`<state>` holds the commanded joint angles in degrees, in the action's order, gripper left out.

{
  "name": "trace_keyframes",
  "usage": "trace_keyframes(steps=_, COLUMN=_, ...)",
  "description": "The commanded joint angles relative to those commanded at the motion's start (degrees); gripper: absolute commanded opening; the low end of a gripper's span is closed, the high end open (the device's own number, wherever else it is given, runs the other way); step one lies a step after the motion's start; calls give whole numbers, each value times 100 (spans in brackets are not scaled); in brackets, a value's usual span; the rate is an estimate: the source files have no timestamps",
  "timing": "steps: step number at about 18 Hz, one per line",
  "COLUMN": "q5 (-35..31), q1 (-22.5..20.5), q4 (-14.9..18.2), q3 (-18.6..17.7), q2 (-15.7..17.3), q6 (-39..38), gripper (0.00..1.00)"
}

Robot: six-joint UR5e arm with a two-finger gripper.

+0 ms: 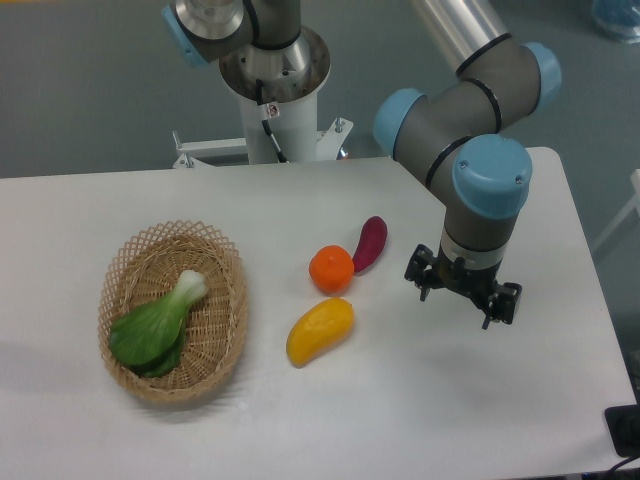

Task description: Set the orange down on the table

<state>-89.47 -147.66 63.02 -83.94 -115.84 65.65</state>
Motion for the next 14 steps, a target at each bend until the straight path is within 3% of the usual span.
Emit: trace_keyframes(steps=14, q5=-35, q1=18, q4=-9, q3=-123, q2=26, q6=-17, gripper=100)
